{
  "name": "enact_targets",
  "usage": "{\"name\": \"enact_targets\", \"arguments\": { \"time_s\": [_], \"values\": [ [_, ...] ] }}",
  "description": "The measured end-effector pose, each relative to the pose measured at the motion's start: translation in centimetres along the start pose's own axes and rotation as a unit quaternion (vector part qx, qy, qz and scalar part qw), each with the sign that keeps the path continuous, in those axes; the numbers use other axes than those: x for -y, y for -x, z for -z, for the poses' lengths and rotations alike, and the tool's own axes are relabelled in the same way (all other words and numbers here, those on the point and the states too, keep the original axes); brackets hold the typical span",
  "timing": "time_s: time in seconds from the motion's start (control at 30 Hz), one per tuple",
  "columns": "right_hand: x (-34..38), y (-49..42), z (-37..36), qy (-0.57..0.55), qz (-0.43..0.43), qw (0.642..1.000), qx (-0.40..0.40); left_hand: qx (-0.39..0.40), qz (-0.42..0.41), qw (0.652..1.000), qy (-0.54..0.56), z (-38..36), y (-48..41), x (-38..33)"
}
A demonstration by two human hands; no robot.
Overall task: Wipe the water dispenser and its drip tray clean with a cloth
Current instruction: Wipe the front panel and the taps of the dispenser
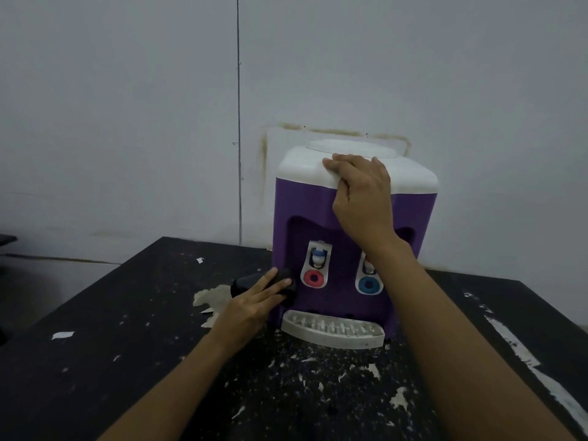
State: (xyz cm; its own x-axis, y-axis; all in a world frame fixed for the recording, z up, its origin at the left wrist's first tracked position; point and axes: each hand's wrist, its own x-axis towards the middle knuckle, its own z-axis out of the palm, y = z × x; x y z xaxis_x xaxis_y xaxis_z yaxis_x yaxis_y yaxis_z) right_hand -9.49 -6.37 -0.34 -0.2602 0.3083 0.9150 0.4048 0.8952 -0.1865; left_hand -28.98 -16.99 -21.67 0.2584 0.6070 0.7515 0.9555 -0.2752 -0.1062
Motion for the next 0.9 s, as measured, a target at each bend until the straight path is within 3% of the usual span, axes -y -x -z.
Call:
{"name": "enact_targets", "arguments": {
  "time_s": [0.17,0.47,0.6,0.77,0.9],
  "values": [
    [0.2,0.1,-0.2,0.003,-0.009,1.000,-0.007,0.013,0.073,0.996,0.055,-1.6,1.9,-1.4],
    [0.3,0.1,0.1,-0.001,-0.015,1.000,0.008,-0.060,0.189,0.975,0.103,-3.5,2.9,-3.9],
    [0.2,0.1,0.2,-0.003,-0.010,1.000,0.006,-0.148,0.210,0.958,0.127,-2.9,0.2,-4.6],
    [0.1,0.2,0.0,-0.005,-0.008,1.000,0.001,-0.286,0.251,0.901,0.208,-0.1,-5.9,-5.3],
    [0.0,0.2,-0.2,-0.003,-0.007,1.000,-0.003,-0.330,0.250,0.889,0.197,3.4,-10.2,-4.4]
  ]
}}
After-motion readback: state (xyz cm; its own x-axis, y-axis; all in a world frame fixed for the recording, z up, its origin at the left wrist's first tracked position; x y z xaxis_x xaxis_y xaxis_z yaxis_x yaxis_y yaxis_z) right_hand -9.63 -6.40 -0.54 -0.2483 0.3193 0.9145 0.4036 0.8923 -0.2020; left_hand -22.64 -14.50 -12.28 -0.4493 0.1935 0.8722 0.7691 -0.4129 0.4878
